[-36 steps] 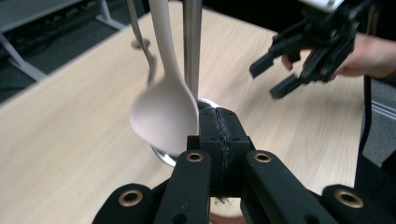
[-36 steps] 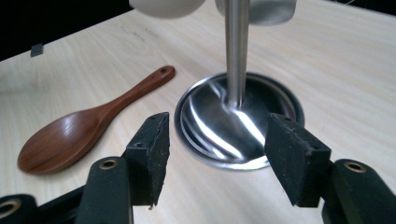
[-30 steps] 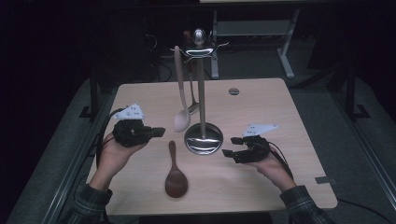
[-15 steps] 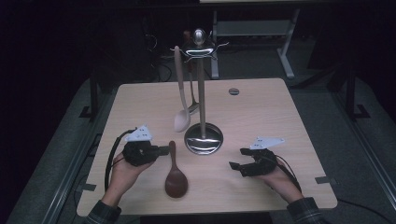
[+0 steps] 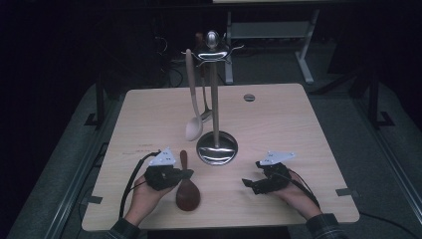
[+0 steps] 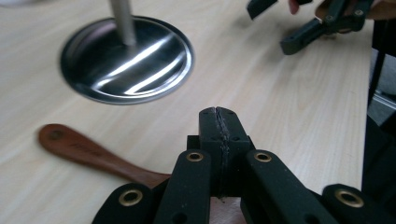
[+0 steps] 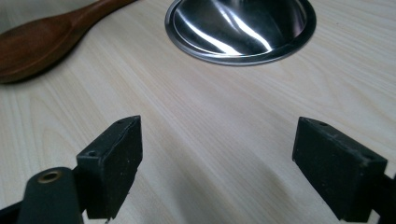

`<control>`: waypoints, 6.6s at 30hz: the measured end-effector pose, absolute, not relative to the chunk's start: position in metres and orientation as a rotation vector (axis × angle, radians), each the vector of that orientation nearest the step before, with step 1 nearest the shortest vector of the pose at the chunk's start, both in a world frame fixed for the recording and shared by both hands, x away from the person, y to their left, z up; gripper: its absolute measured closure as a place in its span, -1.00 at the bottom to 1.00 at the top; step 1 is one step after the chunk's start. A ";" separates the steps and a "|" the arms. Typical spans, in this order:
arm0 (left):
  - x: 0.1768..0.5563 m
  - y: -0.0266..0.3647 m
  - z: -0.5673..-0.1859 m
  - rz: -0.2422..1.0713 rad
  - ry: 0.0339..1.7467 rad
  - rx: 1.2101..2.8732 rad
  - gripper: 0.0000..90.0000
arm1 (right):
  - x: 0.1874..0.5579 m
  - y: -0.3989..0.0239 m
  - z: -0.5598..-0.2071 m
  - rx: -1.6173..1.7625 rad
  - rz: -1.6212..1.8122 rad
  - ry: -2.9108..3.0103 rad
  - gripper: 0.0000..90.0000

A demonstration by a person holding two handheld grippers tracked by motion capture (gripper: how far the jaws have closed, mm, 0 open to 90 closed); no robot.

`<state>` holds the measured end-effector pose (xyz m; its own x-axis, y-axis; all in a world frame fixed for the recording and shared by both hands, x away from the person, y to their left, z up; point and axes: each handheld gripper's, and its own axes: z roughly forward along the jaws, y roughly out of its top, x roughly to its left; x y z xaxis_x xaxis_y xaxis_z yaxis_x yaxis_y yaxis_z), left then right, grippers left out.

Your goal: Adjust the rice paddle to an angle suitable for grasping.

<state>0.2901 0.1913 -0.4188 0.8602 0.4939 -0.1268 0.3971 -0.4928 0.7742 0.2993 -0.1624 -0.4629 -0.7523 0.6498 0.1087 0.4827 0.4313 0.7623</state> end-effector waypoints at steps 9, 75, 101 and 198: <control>0.283 0.160 -0.440 0.046 0.579 2.253 1.00 | 0.299 -0.161 -0.464 0.971 1.201 2.478 -0.65; 0.266 0.263 -0.442 0.204 0.989 2.275 1.00 | 0.298 -0.158 -0.463 0.962 1.184 2.487 -0.65; 0.343 0.240 -0.409 0.115 0.993 2.501 0.31 | 0.298 -0.157 -0.465 0.953 1.179 2.495 -0.65; 0.305 0.268 -0.366 0.224 0.641 1.950 0.73 | 0.298 -0.157 -0.461 0.955 1.193 2.492 -0.65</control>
<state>0.3046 0.2682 -0.3659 0.8406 0.5276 -0.1226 0.3368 -0.3318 0.8812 0.2979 -0.1572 -0.4607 -0.7651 0.6390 0.0787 0.4620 0.4598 0.7583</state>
